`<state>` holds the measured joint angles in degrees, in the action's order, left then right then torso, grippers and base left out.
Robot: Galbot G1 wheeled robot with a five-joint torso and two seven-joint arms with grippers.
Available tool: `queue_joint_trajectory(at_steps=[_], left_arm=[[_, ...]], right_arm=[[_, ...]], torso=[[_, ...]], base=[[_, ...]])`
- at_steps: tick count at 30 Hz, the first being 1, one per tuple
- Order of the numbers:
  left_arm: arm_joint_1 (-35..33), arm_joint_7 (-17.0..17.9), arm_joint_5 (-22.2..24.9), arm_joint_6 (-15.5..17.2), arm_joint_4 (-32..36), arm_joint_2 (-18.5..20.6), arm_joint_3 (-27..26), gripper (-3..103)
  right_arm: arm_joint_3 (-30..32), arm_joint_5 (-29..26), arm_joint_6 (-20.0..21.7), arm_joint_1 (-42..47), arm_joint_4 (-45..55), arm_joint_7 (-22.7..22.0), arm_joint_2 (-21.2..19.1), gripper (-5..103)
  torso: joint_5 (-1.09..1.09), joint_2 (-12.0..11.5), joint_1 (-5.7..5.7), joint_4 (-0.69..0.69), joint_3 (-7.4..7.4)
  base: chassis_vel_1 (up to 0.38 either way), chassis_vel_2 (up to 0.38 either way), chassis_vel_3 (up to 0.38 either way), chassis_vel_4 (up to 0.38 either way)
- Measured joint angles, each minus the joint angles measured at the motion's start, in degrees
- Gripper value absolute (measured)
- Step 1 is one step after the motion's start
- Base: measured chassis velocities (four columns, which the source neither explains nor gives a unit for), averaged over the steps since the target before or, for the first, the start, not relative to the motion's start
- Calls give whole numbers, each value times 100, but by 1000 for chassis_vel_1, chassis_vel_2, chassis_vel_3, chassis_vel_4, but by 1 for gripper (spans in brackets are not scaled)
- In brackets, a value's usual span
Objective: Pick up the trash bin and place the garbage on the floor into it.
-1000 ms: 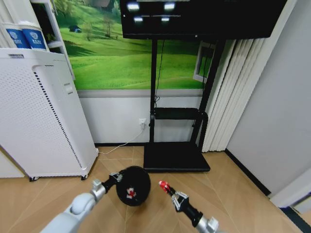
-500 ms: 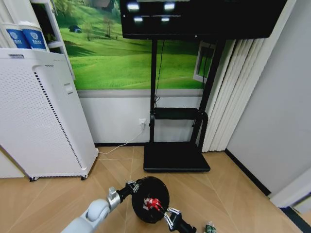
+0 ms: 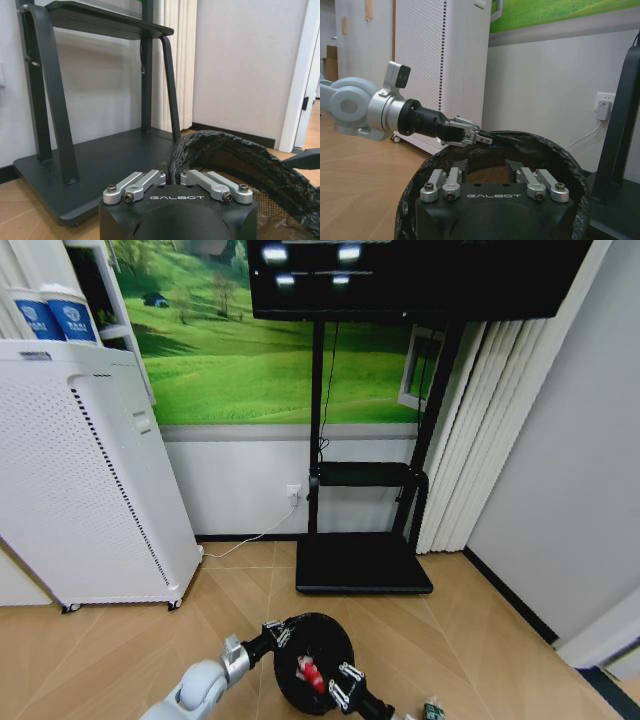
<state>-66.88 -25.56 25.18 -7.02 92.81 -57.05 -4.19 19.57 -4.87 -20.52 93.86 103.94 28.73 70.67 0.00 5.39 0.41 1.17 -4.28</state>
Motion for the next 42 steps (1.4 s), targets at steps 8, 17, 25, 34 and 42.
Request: queue_joint_trajectory(at_steps=[8,17,25,34,42], left_arm=[[-187,-10,-124,-44,-17,-82,-512,7],[-1059,-20,-549,-435,223,-131,-2537,7],[-1150,90,-226,-448,548,-242,-3109,7],[-1072,86,-193,-447,662,-496,-3179,7],[-1002,23,-325,-470,577,-629,-3066,7]], right_arm=[[175,-39,262,118,250,-459,-173,63],[1142,-698,716,543,353,-1567,-1026,99],[1175,-1015,1313,645,-277,-1972,-1328,102],[1029,-2595,2815,1139,-169,-3388,-1589,86],[773,-3087,3245,1357,-95,-3893,-1664,76]], torso=[[-1,0,0,0,0],[0,0,0,-2,0],[2,0,0,-1,0],[0,0,0,-1,0],[0,0,0,0,0]], base=[[0,0,0,0],[0,0,0,0],[0,0,0,0],[0,0,0,0],[0,0,0,0]])
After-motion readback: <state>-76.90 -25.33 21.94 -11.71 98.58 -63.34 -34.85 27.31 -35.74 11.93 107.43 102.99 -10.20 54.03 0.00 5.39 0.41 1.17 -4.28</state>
